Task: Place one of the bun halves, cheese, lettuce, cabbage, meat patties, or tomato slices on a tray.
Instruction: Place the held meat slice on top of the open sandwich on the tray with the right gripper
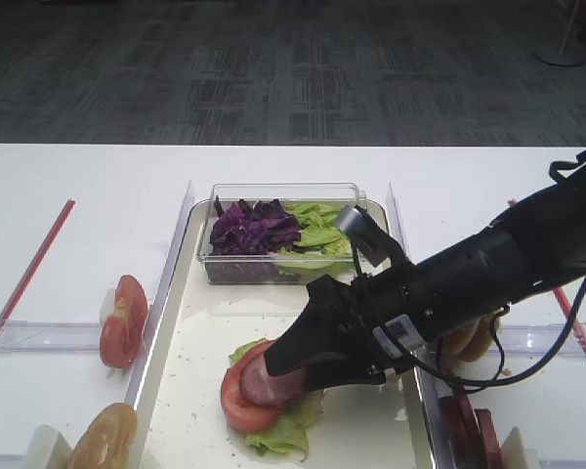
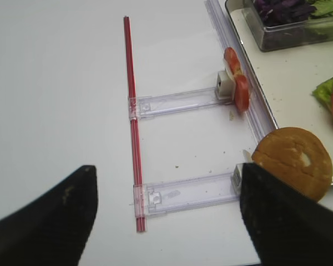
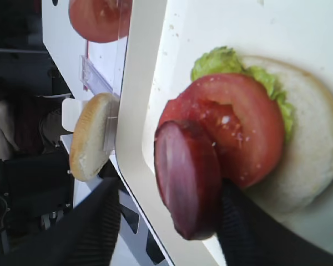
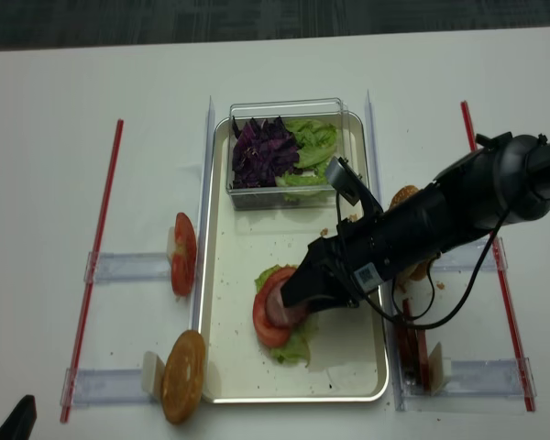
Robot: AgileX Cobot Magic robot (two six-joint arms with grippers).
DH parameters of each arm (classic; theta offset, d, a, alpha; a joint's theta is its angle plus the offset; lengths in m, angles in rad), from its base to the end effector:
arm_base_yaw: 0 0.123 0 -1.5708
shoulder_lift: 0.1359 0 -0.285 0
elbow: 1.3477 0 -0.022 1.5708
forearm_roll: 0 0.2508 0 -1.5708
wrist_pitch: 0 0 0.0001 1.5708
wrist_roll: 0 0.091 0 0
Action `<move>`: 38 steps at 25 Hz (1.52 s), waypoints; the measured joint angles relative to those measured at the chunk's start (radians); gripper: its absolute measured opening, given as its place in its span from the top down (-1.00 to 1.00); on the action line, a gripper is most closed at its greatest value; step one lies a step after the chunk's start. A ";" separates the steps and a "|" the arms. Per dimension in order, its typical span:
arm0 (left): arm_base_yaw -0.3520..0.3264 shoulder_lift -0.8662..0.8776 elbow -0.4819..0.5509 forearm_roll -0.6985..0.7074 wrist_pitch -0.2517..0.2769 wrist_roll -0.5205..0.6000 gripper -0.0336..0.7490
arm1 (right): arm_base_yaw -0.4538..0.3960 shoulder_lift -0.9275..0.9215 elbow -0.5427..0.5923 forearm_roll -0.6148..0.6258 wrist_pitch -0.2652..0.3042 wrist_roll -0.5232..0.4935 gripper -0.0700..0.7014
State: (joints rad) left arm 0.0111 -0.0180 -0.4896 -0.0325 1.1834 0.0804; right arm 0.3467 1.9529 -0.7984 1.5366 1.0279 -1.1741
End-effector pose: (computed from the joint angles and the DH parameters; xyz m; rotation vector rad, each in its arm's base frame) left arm -0.0120 -0.0029 0.2647 0.0789 2.1575 0.0133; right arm 0.2573 0.1758 0.1192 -0.3582 2.6274 1.5975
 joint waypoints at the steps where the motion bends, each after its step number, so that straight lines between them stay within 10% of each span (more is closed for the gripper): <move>1: 0.000 0.000 0.000 0.000 0.000 0.000 -0.34 | 0.000 -0.002 0.000 0.000 0.000 0.000 -0.27; 38: 0.000 0.000 0.000 0.000 0.000 0.000 -0.34 | 0.000 -0.093 0.000 -0.109 -0.077 0.057 -0.39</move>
State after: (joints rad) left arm 0.0111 -0.0180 -0.4896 -0.0325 1.1834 0.0804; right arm 0.3467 1.8596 -0.7984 1.4276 0.9512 -1.1176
